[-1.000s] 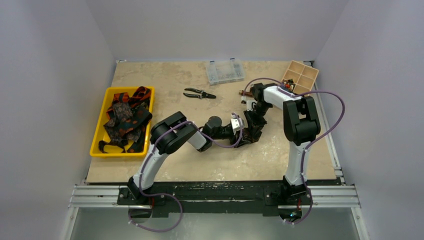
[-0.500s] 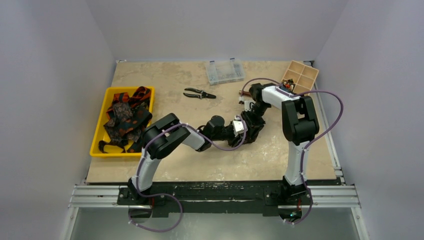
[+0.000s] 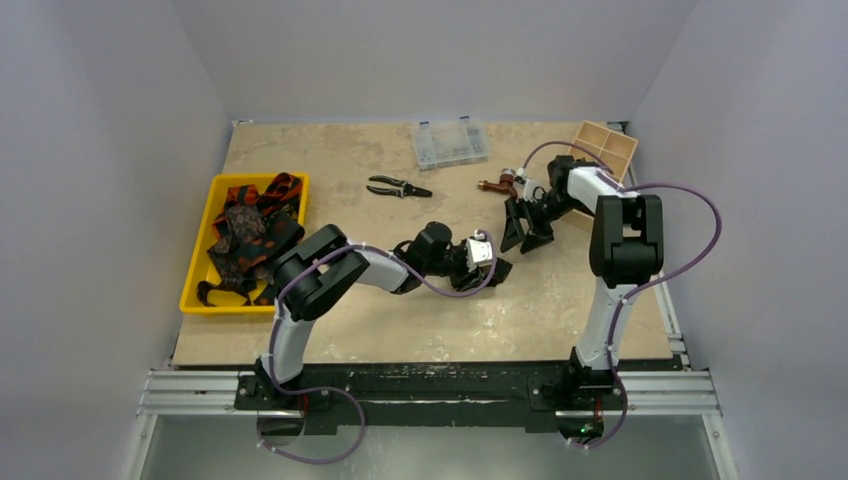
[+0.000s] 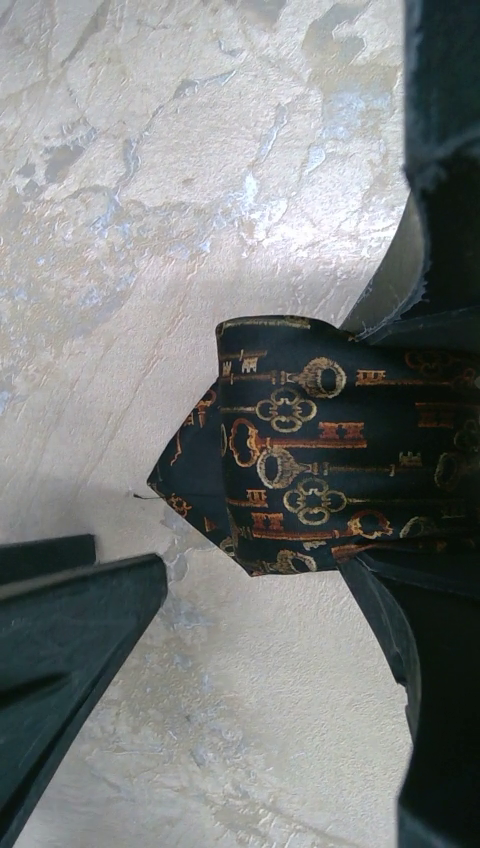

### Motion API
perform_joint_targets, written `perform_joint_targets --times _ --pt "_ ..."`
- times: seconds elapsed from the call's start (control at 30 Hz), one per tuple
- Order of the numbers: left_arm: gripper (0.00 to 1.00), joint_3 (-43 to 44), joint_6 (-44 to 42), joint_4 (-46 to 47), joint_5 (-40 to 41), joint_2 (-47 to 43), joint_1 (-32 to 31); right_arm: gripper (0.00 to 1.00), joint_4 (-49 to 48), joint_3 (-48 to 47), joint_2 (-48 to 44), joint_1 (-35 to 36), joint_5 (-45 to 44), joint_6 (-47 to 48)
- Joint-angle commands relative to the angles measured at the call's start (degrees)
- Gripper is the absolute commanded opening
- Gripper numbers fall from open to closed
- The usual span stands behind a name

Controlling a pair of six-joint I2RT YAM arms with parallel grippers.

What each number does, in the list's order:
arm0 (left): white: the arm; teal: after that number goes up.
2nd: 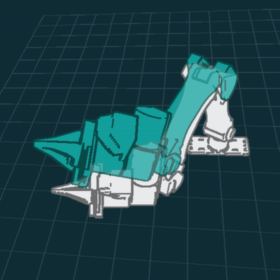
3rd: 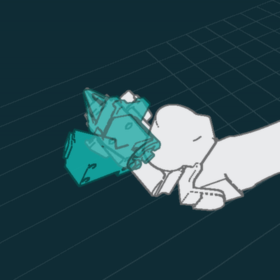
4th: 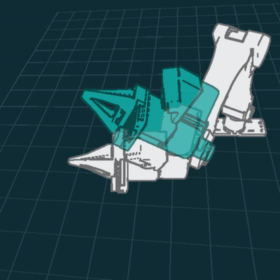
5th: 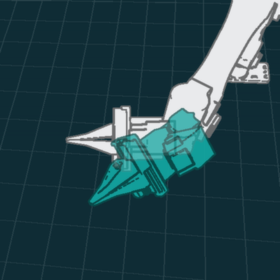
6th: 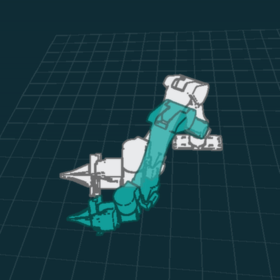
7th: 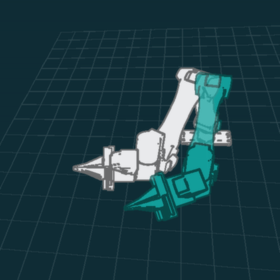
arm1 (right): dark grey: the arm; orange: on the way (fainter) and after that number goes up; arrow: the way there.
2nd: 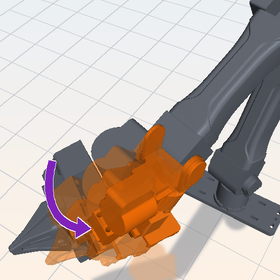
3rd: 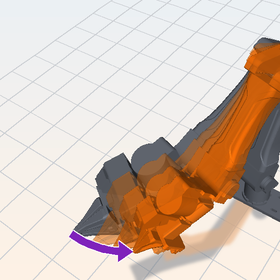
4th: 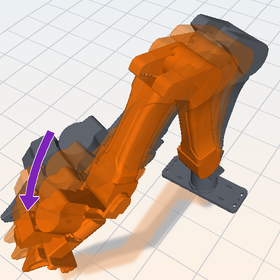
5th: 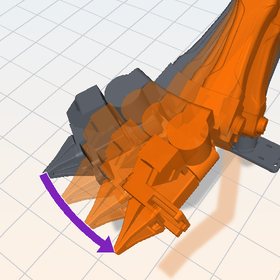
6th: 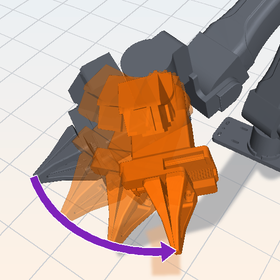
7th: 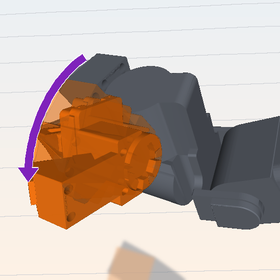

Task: Roll the ties
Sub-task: Roll the tie at the center of the board.

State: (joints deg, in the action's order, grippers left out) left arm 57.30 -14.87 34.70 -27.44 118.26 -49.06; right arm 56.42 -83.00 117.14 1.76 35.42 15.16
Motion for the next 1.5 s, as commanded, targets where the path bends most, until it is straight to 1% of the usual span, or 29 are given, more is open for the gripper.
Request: perform_joint_targets --times 0.0,0.1,0.13,0.27,0.37,0.5,0.57,0.7,0.83,0.87,0.93,0.97,1.1,1.2,1.37,1.43,1.47 --pt "0.00 -1.36 -2.86 -16.19 0.64 2.77 1.27 0.78 -4.94 1.30 -0.63 -0.19 6.85 -2.00" --pt "0.00 -1.14 -3.18 -17.23 0.30 2.81 1.74 0.98 -7.74 3.08 0.90 -0.20 9.40 -4.83" --pt "0.00 -1.06 -3.15 -17.33 0.16 2.80 1.89 0.98 -8.40 3.60 1.59 -0.18 10.27 -5.47" --pt "0.00 -0.73 -2.94 -17.56 0.37 2.91 2.27 0.98 -7.75 4.68 5.26 -0.13 12.45 -5.86" --pt "0.00 -0.61 -2.79 -17.65 0.41 2.93 2.54 0.98 -4.52 5.64 6.91 0.15 16.72 -2.52" --pt "0.00 -0.53 -2.92 -17.65 0.34 2.99 2.56 0.91 -0.51 7.54 6.28 0.24 20.96 1.19" --pt "0.00 -0.29 -2.92 -17.81 0.37 3.06 2.55 0.90 -1.03 9.39 4.51 0.26 21.53 0.96" --pt "0.00 0.16 -3.05 -18.06 0.22 3.18 2.56 0.80 -1.43 11.43 2.01 0.26 22.95 0.46" --pt "0.00 0.36 -3.46 -18.44 0.32 3.20 2.50 0.75 -0.91 12.72 0.61 0.26 25.26 0.36" --pt "0.00 0.36 -3.49 -18.51 0.31 3.17 2.56 0.79 -1.50 13.42 0.12 0.26 25.09 -0.02" --pt "0.00 0.36 -3.65 -18.58 0.17 3.21 2.55 0.97 -4.31 14.52 -1.08 0.26 24.29 -2.58" --pt "0.00 0.40 -3.69 -18.53 0.14 3.22 2.55 0.98 -5.59 14.69 -1.56 0.26 24.11 -3.65" --pt "0.00 0.36 -3.47 -18.47 0.13 3.35 2.53 0.98 -9.24 14.20 -0.86 0.35 26.18 -7.02" --pt "0.00 0.33 -3.49 -18.52 0.27 3.26 2.56 0.98 -8.30 12.33 0.70 0.35 30.22 -5.28" --pt "0.01 0.03 -3.59 -18.62 0.38 3.13 2.52 0.98 -10.97 12.46 -1.61 0.27 32.98 -6.80" --pt "0.01 0.09 -3.55 -18.61 0.54 3.13 2.56 0.91 -11.60 12.90 -2.94 0.26 33.28 -7.00" --pt "0.01 0.09 -3.39 -18.61 0.57 3.18 2.52 0.86 -11.23 13.09 -3.13 0.27 33.46 -6.61"
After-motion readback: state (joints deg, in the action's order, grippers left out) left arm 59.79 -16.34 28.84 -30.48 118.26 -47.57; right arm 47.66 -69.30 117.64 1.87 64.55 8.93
